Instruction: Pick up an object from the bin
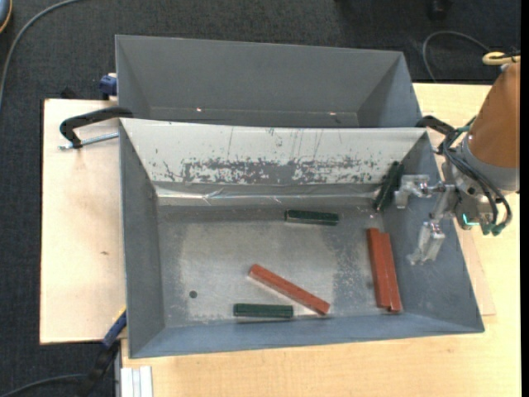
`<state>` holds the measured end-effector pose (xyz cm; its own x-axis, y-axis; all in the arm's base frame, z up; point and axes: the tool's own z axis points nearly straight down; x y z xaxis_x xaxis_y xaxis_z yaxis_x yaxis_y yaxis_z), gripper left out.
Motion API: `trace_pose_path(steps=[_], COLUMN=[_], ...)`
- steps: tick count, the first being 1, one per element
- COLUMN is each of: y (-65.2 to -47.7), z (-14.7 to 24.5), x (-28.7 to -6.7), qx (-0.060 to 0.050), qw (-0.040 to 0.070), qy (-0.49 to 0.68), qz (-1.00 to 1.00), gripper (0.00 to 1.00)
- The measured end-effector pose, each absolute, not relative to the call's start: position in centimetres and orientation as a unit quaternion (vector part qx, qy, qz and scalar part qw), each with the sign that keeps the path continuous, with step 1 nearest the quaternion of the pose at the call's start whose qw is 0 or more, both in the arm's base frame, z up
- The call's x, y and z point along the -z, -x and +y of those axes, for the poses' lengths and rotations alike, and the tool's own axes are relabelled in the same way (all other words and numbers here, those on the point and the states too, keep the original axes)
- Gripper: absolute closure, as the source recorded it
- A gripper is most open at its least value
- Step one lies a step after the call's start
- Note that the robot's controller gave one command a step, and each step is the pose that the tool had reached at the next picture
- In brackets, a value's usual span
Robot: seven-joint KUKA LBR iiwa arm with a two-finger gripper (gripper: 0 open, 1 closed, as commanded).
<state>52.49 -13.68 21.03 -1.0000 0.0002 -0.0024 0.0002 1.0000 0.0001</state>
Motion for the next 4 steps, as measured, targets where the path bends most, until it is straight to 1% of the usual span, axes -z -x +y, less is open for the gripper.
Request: trace_pose_path(steps=[1, 2, 3, 4], y=[-54.2, -49.0, -50.0, -50.0], z=[-7.8, -12.6, 0.2, 3.6], x=[-11.1, -6.9, -13.8, -6.7], qx=[-0.002, 0.000, -0.002, -0.001], qw=[-0.003, -0.002, 0.005, -0.002], qy=[-0.055, -0.102, -0.053, -0.063], qz=[0.998, 0.995, 0.999, 0.998], gripper=[0.00, 0.00, 0.00, 0.00])
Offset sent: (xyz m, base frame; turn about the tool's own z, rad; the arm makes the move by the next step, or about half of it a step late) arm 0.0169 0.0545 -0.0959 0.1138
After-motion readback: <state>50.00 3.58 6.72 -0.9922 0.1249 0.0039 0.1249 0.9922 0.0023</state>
